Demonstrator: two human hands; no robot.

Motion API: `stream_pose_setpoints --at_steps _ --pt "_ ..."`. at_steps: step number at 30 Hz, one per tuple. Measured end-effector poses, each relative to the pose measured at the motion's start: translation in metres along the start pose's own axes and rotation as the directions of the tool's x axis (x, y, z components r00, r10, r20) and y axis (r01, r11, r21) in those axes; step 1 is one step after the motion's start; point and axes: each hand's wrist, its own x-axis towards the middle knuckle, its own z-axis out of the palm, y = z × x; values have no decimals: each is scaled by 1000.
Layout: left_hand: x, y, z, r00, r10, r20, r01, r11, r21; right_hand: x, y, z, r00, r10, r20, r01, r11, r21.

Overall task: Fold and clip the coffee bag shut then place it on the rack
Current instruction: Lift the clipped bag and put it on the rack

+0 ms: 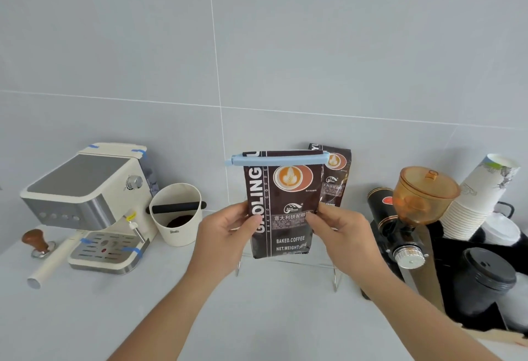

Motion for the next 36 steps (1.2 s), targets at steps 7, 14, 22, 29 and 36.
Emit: stream_pose_setpoints --at_steps 7,14,22,29,36 --pt "51 3 -5 999 52 8 -52 998 29 43 -7 11 998 6 -60 -6 1000 2" --pt "93 -24 -2 1000 -15 2 15 1000 27 81 15 31 994 102 -28 -101 994 31" --pt "135 -67 2 995 -96 15 94 991 98 118 45 53 976 214 -48 -215 977 -4" --pt "161 -98 7 985 -171 18 166 976 141 140 65 67 952 302 -58 -303 953 -14" --pt "171 -128 16 974 -225 2 223 964 144 149 86 81 935 343 -96 -345 939 -6"
